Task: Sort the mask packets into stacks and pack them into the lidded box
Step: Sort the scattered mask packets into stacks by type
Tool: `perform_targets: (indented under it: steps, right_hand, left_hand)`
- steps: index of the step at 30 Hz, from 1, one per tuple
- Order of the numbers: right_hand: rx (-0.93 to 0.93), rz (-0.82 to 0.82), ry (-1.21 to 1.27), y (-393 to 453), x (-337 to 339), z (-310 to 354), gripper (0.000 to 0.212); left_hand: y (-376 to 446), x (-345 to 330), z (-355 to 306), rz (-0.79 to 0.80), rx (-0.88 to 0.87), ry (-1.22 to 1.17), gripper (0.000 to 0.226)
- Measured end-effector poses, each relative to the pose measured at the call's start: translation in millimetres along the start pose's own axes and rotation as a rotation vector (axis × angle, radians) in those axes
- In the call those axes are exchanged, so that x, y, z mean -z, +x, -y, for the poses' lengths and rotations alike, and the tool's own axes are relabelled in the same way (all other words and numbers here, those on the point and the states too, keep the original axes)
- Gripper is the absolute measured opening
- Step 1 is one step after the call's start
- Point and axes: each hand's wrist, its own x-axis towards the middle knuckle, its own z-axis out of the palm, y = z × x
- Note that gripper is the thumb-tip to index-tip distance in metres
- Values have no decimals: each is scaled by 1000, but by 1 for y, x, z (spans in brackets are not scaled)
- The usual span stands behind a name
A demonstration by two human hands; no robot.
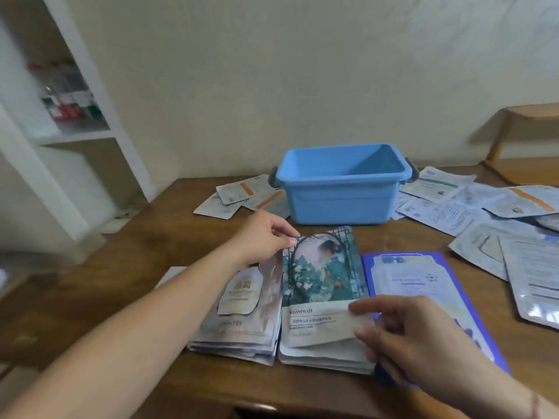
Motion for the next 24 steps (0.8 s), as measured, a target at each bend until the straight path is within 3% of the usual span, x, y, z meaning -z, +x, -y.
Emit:
perform_targets:
  steps: [5, 11, 18, 22, 24]
  right_hand:
    - [-26, 33, -68, -4, -1, -3, 13]
    - [-79, 53, -197, -9, 2, -2, 11]
    - [-30, 114, -403, -10, -2, -9, 13]
    - [-6, 108, -427, -11, -1, -11, 15]
    - [9, 92, -387, -15, 5, -7, 26]
  left_hand:
    - [0, -7, 2, 31, -72, 236, 7]
    - [3, -16, 2, 71, -159, 294, 9]
    - [7, -19, 1, 99, -122, 348, 7]
    - [8, -21, -1, 104, -107, 401, 8]
    - [9, -21, -7, 62, -136, 407, 7]
